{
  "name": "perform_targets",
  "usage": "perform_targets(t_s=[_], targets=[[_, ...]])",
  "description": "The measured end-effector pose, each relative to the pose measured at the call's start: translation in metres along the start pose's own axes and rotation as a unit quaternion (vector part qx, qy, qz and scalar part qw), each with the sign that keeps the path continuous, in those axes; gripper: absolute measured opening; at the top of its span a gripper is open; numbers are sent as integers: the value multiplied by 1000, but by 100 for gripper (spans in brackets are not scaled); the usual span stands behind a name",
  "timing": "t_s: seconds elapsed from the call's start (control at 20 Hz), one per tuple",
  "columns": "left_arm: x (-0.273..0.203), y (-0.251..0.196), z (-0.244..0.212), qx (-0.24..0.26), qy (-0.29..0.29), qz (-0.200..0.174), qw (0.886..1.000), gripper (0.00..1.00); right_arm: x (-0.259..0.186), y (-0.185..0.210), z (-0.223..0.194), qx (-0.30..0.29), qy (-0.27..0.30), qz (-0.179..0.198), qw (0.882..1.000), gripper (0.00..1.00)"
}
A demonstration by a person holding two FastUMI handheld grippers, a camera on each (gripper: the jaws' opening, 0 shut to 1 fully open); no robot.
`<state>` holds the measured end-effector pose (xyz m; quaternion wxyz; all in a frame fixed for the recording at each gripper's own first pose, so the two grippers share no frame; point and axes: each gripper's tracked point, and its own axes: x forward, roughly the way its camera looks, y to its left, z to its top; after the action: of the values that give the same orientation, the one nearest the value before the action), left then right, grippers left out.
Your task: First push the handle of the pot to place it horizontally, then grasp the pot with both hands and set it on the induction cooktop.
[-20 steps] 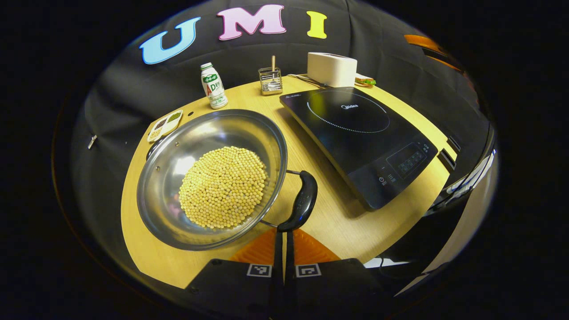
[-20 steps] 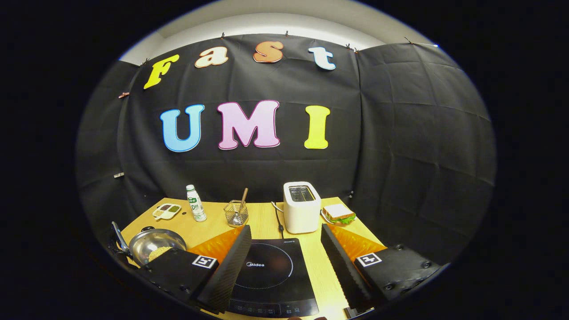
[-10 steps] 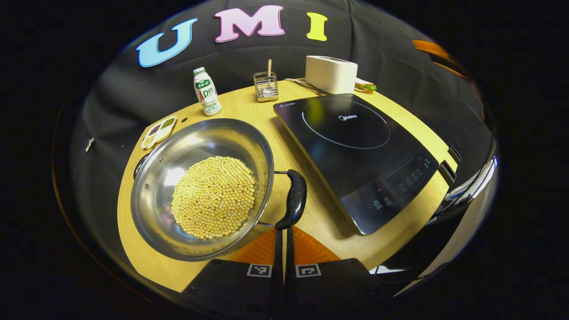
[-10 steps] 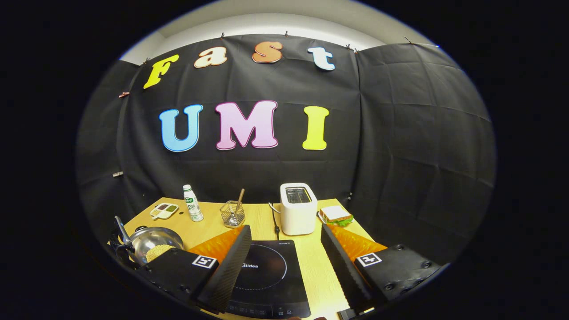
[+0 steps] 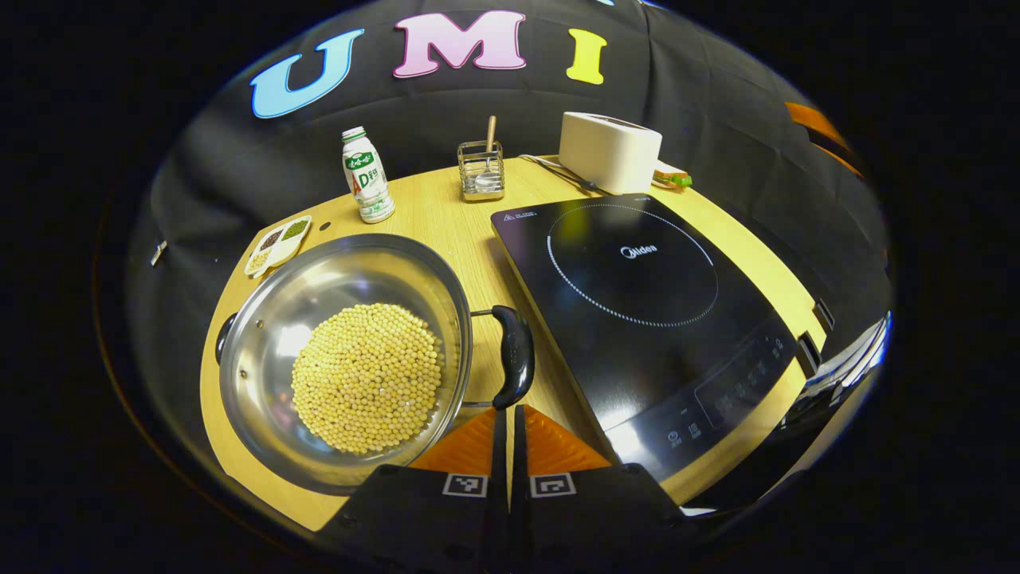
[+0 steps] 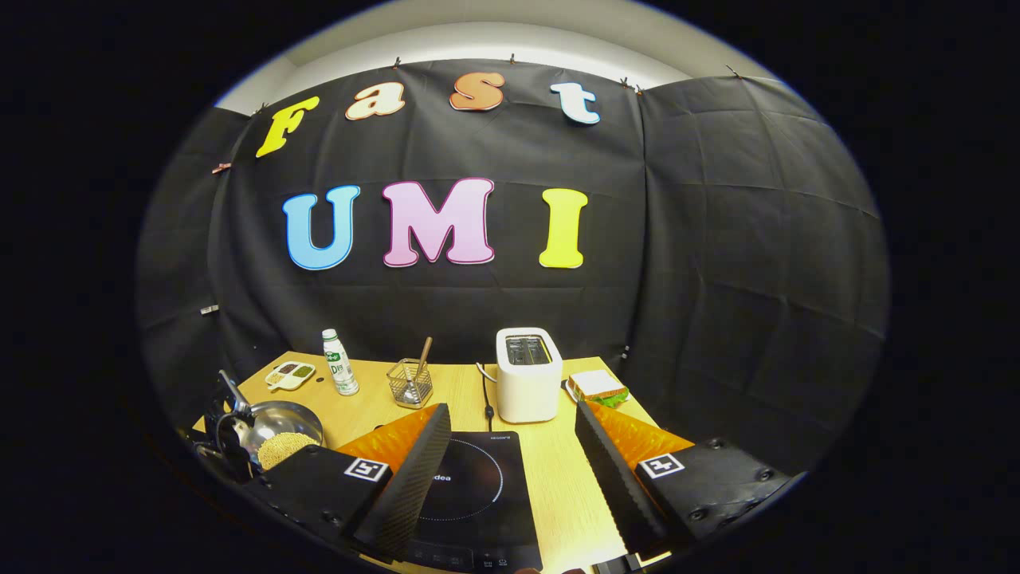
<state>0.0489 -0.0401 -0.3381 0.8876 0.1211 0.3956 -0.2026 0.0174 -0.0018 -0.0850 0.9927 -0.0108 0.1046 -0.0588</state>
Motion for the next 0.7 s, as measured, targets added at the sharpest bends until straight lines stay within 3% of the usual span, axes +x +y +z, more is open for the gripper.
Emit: perform_targets(t_s=[0.2,0.7], targets=[[12,1,15,-15,-5,-1,1000,7,2,-8,-2,-6,3,-2,1000,98],[34,4,39,5,-8,8,1000,5,5,-17,-9,-7,14,-4,1000,98]])
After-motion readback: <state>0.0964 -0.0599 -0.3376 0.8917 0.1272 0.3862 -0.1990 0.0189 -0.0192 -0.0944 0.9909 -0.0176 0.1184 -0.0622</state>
